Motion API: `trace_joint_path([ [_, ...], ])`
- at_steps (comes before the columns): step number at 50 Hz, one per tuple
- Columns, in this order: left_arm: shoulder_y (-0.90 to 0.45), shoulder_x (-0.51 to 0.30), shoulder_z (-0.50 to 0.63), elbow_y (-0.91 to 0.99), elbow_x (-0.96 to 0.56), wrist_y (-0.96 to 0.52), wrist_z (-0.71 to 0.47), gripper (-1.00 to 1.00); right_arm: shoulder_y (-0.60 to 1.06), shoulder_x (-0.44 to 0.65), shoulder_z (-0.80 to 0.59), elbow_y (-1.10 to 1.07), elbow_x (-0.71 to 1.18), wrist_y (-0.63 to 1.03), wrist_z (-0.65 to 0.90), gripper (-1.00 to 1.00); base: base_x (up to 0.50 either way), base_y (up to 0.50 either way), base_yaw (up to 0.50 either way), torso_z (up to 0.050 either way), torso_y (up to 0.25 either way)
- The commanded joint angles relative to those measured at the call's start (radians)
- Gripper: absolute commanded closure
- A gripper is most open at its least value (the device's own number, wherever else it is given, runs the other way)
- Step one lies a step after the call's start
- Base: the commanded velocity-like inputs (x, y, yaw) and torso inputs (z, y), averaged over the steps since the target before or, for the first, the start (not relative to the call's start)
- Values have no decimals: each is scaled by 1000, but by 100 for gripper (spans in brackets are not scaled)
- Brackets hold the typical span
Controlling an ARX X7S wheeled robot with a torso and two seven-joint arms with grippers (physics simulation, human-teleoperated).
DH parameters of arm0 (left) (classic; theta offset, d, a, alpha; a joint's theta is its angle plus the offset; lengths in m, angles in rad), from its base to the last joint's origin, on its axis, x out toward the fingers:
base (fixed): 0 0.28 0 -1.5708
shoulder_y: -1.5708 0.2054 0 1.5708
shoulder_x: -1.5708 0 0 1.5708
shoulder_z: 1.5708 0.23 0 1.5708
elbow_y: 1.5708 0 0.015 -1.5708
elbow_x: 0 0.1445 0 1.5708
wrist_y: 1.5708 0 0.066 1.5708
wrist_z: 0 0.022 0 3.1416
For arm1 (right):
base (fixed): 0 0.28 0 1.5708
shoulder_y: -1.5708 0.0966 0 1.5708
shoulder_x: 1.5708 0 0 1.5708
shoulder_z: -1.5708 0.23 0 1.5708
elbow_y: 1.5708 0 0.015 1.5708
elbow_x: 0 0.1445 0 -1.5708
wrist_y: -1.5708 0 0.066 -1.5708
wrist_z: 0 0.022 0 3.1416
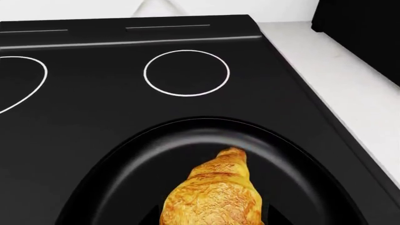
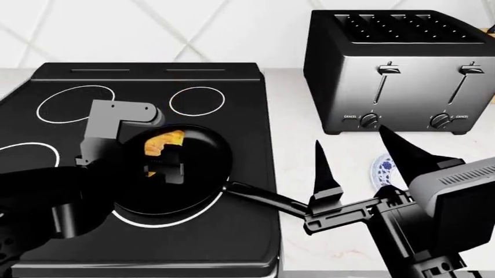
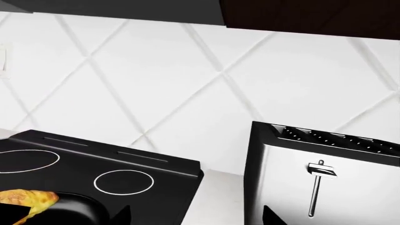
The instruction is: Pick the croissant and place it on the pan. Then turn on the stove to warm the croissant.
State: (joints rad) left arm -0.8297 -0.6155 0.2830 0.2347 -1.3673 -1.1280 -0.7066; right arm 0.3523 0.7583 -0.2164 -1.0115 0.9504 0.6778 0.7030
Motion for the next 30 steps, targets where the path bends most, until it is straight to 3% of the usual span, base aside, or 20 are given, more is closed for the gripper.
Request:
trace_joint_path([
  [1, -6, -4, -1, -3, -13, 5, -13, 100, 1, 9, -12, 1, -1, -15, 7, -100, 0, 0, 0, 0, 0],
  [7, -7, -5, -1, -2, -16, 7, -15, 100, -3, 19, -13, -2, 4, -25, 12, -100, 0, 0, 0, 0, 0],
  [8, -7, -5, -2, -1, -17, 7, -16, -100, -4, 22, -13, -4, 5, -27, 14, -100, 0, 0, 0, 0, 0],
  [30, -51, -15, -29, 7, -71, 1, -53, -100, 11, 48, -27, -7, 22, -48, 33, -100, 0, 0, 0, 0, 0],
])
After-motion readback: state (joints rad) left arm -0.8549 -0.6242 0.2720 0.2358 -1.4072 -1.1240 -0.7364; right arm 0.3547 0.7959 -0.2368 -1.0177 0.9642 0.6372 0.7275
